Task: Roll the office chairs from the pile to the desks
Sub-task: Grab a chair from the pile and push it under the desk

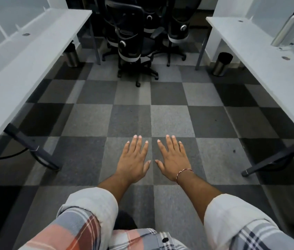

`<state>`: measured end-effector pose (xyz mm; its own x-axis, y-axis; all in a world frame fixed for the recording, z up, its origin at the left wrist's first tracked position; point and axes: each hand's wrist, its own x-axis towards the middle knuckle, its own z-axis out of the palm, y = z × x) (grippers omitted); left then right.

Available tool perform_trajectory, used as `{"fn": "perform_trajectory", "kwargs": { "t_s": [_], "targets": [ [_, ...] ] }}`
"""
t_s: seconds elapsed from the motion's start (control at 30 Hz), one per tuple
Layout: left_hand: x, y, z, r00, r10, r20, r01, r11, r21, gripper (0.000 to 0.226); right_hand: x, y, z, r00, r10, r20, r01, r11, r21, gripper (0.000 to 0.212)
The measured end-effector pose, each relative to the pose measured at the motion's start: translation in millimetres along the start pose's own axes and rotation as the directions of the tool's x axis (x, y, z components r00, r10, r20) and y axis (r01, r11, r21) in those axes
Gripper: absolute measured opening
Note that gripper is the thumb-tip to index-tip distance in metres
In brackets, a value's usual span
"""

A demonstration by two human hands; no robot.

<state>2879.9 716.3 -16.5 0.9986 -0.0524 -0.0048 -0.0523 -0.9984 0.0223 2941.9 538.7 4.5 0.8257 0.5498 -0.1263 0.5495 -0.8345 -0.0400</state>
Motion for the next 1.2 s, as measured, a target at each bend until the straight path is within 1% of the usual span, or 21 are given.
{"fn": "perform_trajectory", "kwargs": {
  "t_s": [0.1,0.23,0.37,0.43,0.53,0.63,0.73,0.83,0.93,1.1,1.2],
  "targets": [
    [44,-15,5,1.0,-0.005,0.016,0.005,1.0,0.013,0.076,43,15,-1,1.0,0.003,0.003,-0.003,1.0,0.012,0.076],
    [107,-43,20,0.997,0.07,0.025,-0.07,0.997,0.028,0.074,113,30,-3,1.0,0.023,0.009,-0.023,1.0,0.003,0.076],
    [177,-89,20,0.993,0.112,0.032,-0.113,0.993,0.021,0.073,193,37,-16,0.999,0.038,-0.002,-0.038,0.999,-0.011,0.076],
    [216,-116,12,0.993,0.121,0.013,-0.122,0.992,0.017,0.073,236,38,-27,0.999,0.047,-0.015,-0.047,0.999,-0.01,0.076],
    [268,-154,2,0.988,0.156,-0.022,-0.154,0.986,0.066,0.072,294,38,-44,0.995,0.081,-0.053,-0.08,0.996,0.025,0.075],
    [317,-179,-11,0.993,0.118,-0.003,-0.118,0.992,0.038,0.072,343,44,-61,0.994,0.09,-0.058,-0.087,0.995,0.044,0.075],
    [354,-197,-16,0.992,0.128,-0.009,-0.128,0.991,0.04,0.072,384,56,-71,0.991,0.103,-0.08,-0.1,0.994,0.049,0.075],
    [402,-215,-15,0.994,0.104,-0.01,-0.104,0.994,0.023,0.072,432,73,-71,0.993,0.112,-0.049,-0.111,0.994,0.019,0.076],
    [446,-228,-8,0.997,0.077,0.0,-0.077,0.997,0.025,0.073,474,90,-67,0.995,0.09,-0.033,-0.091,0.996,-0.005,0.077],
    [526,-246,-6,0.995,0.089,0.032,-0.091,0.994,0.061,0.073,551,123,-68,0.997,0.074,0.003,-0.074,0.997,-0.006,0.078],
    [575,-254,-10,0.998,0.046,0.053,-0.049,0.997,0.056,0.073,599,144,-74,0.999,0.042,0.024,-0.041,0.999,-0.021,0.079]
  ]
}}
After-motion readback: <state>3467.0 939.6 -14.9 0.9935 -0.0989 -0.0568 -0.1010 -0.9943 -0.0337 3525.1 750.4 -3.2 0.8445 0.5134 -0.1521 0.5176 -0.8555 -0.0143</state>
